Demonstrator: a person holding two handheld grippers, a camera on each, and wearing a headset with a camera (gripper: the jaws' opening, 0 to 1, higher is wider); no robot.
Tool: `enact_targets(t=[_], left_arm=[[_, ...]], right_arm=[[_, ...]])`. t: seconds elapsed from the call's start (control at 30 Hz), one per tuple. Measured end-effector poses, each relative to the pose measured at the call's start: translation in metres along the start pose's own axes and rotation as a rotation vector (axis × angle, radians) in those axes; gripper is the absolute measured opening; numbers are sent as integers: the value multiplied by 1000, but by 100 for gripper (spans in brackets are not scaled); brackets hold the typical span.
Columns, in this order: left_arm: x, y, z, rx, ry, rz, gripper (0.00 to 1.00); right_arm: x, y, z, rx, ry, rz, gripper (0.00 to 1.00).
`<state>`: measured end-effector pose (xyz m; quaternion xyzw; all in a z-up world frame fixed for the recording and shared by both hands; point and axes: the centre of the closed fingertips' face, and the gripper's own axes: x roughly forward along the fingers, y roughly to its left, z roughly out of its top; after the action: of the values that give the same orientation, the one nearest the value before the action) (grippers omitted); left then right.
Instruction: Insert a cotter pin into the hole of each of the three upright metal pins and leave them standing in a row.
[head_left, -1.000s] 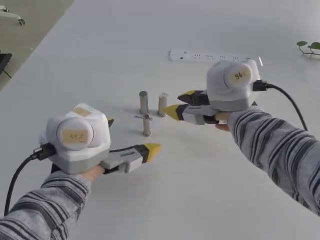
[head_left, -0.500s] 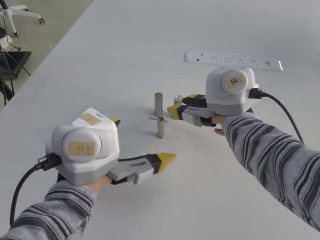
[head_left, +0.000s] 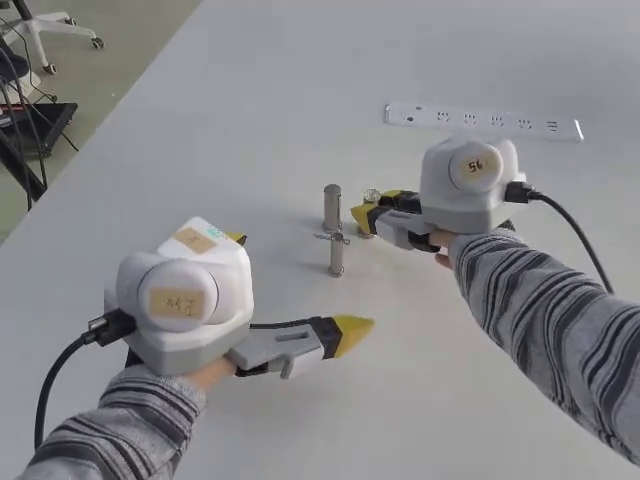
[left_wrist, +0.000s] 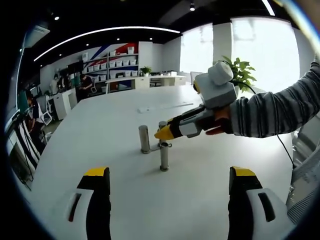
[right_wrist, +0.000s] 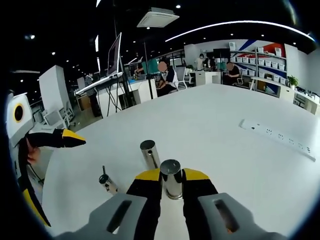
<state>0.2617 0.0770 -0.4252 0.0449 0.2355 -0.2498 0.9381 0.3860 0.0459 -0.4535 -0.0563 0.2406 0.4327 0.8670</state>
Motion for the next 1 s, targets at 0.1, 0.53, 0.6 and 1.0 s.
enact_targets(t=[0.1,0.53,0.6,1.0], left_arm=[[0,-1,-1,-1,2,-9,99],[-11,-4,-1,24,2,3,99],[-13,-5,-1,25,2,1,98],[-21,-15,-2,11,0,-17,97]], right_arm=[[-2,0,1,-18,1,-12,9],[-23,-14,1,-61,8,-121,8],[-30,-14,1,-62,8,-139,8],[-58,-14,-10,-59,29,-194,8]])
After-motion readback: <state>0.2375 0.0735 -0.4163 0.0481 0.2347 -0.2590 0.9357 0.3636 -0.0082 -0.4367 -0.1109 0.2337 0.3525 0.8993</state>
